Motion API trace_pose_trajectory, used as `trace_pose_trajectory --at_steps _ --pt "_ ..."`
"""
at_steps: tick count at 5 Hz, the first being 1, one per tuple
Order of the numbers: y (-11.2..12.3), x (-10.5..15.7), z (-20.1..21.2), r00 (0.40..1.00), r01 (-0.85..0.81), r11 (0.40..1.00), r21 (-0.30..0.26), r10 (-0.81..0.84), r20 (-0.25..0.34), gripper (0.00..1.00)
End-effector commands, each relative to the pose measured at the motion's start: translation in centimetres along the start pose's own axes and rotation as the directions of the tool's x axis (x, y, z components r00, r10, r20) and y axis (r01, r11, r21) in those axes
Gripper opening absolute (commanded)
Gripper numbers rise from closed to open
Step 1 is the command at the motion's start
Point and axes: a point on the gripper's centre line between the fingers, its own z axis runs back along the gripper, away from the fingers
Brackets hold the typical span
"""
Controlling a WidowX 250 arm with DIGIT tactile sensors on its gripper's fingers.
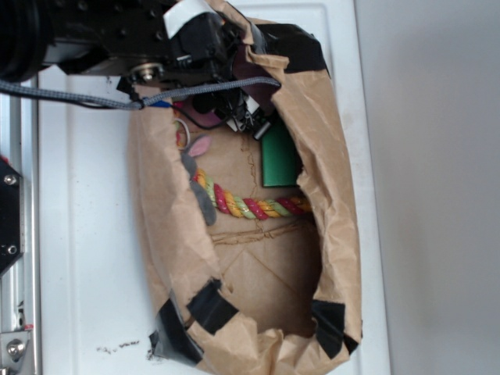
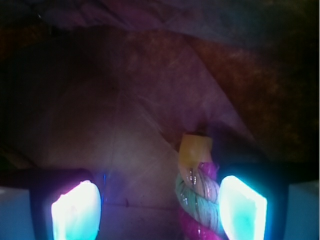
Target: Grab the multicolored rope.
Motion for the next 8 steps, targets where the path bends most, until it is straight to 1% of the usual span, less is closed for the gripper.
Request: trace_pose_trajectory --at_steps 1,2,3,4,5,7,8 --pt "1.4 1.6 3.0 0.998 0.001 0.998 0.056 0.002 -0.062 1.00" --pt "2.5 2.0 5.9 0.997 0.044 0.989 0.142 -0.036 -0.061 1.00" --pt "3.8 2.1 6.9 0.996 0.044 0.988 0.146 -0.031 -0.089 1.00" --pt "4.3 1.3 5.8 0.997 0.033 0.989 0.141 -0.024 -0.070 1.00" --pt "3.7 0.8 4.9 0.999 0.014 0.986 0.169 -0.005 -0.053 1.00" --pt "1.4 0.0 1.2 0.999 -0.033 0.980 0.197 0.033 0.005 1.00" --pt "0.4 -0.5 0.4 0.999 -0.043 0.980 0.192 0.039 0.028 1.00"
